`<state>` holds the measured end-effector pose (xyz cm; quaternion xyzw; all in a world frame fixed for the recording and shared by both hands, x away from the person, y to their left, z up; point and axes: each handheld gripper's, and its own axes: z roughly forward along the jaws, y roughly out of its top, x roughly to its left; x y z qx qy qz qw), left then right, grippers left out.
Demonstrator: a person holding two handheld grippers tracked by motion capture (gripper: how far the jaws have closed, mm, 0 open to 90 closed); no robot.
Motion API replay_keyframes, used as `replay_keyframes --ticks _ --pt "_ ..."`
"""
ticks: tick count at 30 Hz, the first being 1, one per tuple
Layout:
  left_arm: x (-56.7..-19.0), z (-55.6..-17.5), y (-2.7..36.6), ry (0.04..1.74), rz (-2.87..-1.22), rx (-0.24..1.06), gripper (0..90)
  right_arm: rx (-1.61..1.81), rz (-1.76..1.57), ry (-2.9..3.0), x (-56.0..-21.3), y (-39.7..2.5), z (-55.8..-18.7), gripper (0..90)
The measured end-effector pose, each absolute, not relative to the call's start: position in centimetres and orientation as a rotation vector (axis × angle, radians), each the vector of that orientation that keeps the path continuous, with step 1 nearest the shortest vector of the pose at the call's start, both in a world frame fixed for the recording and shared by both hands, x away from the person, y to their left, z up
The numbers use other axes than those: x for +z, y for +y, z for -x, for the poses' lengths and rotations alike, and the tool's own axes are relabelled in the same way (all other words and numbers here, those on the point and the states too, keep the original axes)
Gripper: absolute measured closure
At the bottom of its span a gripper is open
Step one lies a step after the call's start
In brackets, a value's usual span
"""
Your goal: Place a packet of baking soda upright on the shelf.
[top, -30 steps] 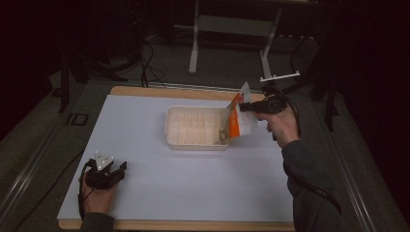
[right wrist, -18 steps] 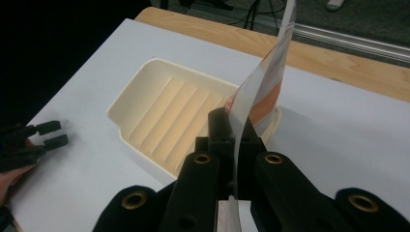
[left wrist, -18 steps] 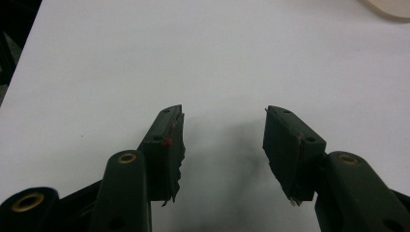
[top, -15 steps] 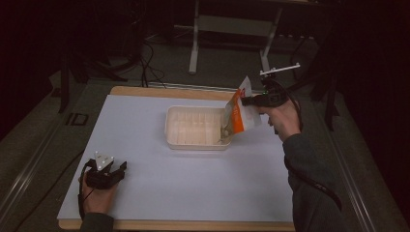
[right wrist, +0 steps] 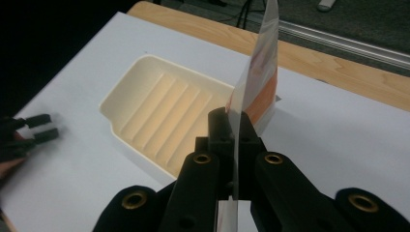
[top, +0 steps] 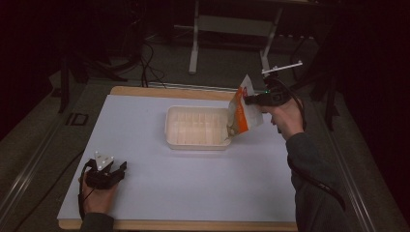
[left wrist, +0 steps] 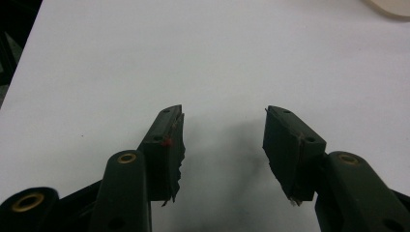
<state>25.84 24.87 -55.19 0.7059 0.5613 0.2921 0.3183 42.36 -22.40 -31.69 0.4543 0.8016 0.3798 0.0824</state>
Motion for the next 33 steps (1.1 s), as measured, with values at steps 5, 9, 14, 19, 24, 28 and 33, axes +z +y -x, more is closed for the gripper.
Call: replay_keyframes --ticks 5,9,14,19,24,28,33 --pt "-55.2 -25.8 24.9 1.477 -1.856 0.767 49.2 1.114 -1.318 2.419 -32.1 -21.5 -42.2 90.0" --pt "-55.2 -25.8 24.9 1.477 -1.851 0.766 49.1 1.114 -1.317 2.428 -32.2 -21.1 -42.1 90.0" --pt "-55.2 -25.8 24.9 1.477 -1.854 0.77 49.1 1.093 -1.316 2.44 -32.8 -20.7 -42.0 90.0" --pt "-55.2 -25.8 24.9 1.478 -1.853 0.768 49.1 1.072 -1.368 2.434 -33.9 -20.4 -42.5 90.0" --pt "-55.2 -25.8 24.9 1.476 -1.849 0.767 49.1 1.071 -1.435 2.406 -34.9 -19.9 -43.1 90.0" --pt "-55.2 -25.8 24.9 1.475 -1.852 0.767 49.0 1.076 -1.477 2.381 -35.5 -19.6 -43.6 90.0" --pt "-55.2 -25.8 24.9 1.476 -1.854 0.767 49.1 1.075 -1.505 2.36 -35.6 -19.3 -44.0 90.0"
